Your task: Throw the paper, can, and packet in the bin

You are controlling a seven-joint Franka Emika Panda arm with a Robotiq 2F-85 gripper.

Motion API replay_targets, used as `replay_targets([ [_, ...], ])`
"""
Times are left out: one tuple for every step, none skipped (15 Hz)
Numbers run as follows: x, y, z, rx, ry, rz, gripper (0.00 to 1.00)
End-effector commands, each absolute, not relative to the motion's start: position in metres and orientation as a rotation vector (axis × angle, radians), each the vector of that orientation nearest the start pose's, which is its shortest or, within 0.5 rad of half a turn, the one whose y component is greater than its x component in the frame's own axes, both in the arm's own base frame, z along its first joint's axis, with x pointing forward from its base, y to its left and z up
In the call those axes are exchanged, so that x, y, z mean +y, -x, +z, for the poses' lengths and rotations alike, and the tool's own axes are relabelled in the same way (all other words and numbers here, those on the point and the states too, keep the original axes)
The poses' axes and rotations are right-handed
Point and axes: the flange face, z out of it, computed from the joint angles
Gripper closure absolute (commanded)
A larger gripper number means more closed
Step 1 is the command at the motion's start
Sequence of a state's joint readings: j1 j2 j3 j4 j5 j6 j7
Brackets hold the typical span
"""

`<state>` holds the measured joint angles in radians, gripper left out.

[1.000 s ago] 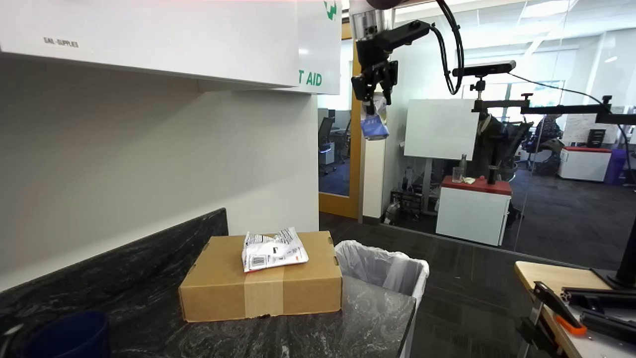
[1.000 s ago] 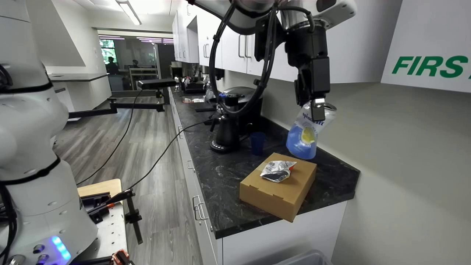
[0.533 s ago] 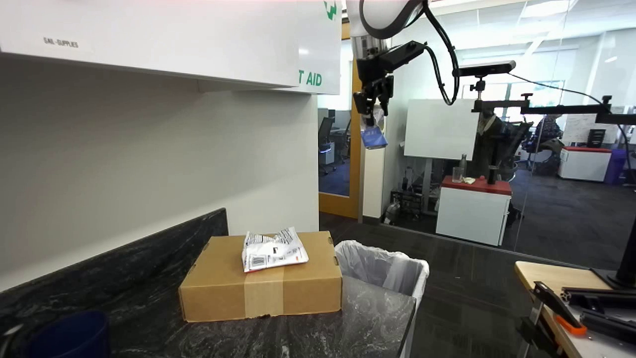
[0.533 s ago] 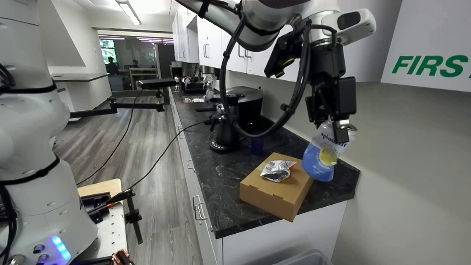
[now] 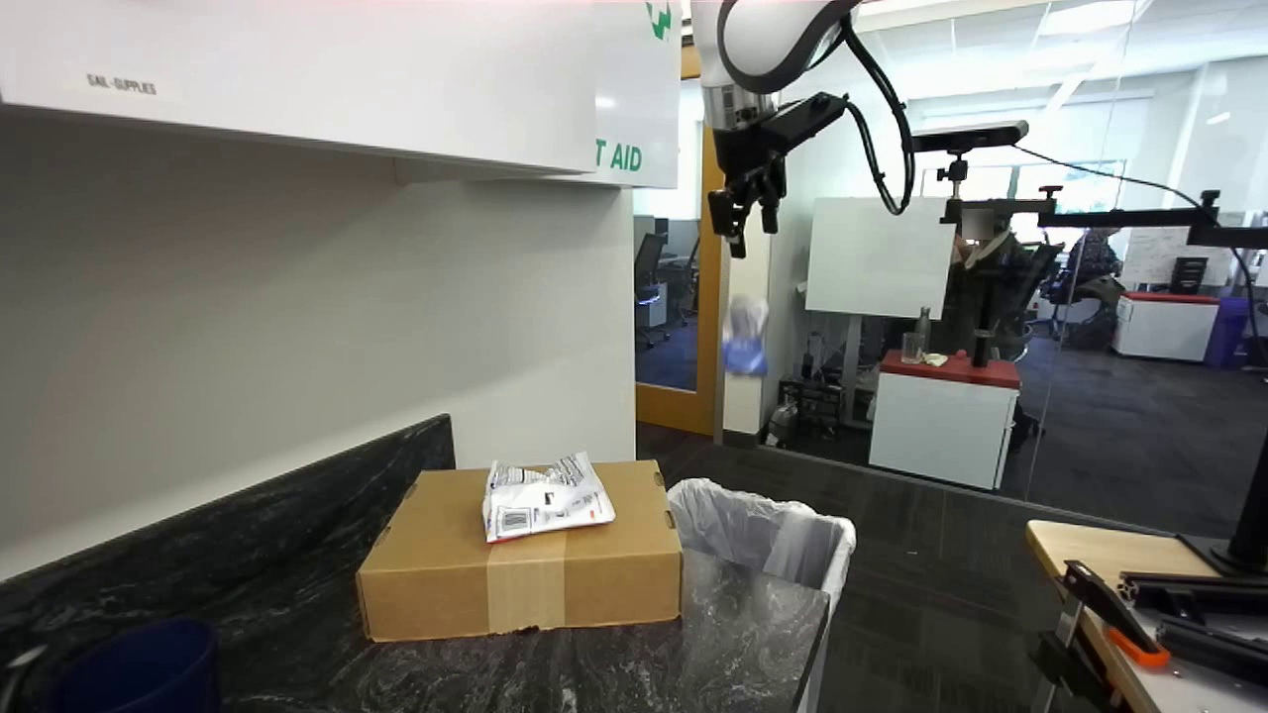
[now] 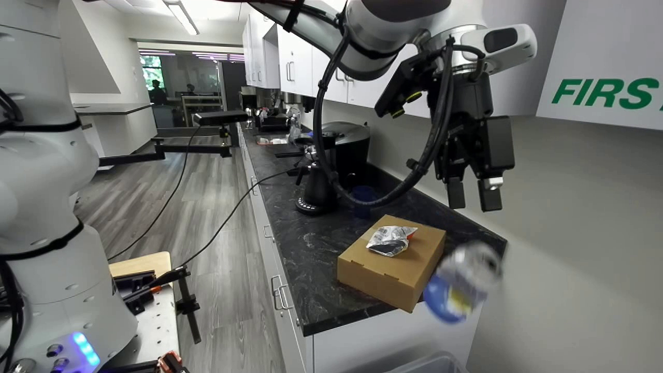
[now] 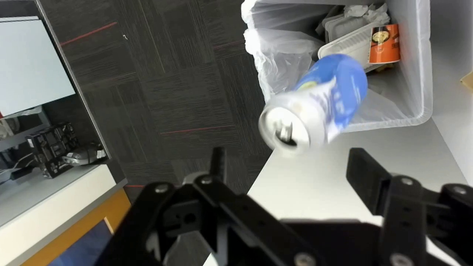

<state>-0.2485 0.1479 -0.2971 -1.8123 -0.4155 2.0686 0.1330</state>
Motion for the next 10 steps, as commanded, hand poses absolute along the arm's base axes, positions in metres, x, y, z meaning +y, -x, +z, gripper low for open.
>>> replay_targets([
  [-0.3376, -0.5176, 0.4799, 0.828, 3.487, -0.050, 0.00],
  [-0.3377, -0.5175, 0.4799, 0.821, 3.488, -0.046, 0.00],
  [-0.3377, -0.5173, 0.4799, 0.814, 3.489, -0.042, 0.00],
  [-0.3376, -0.5172, 0.4799, 0.807, 3.487, -0.037, 0.00],
  [-0.3375, -0.5171, 0.4798, 0.796, 3.487, -0.034, 0.00],
  [-0.3371, -0.5166, 0.4796, 0.780, 3.480, -0.020, 0.00],
  [-0.3364, -0.5162, 0.4792, 0.742, 3.469, -0.008, 0.00],
  [-0.3363, -0.5158, 0.4791, 0.691, 3.467, 0.011, 0.00],
  [-0.3360, -0.5156, 0.4784, 0.595, 3.451, 0.017, 0.00],
  [-0.3365, -0.5157, 0.4782, 0.521, 3.448, 0.027, 0.00],
])
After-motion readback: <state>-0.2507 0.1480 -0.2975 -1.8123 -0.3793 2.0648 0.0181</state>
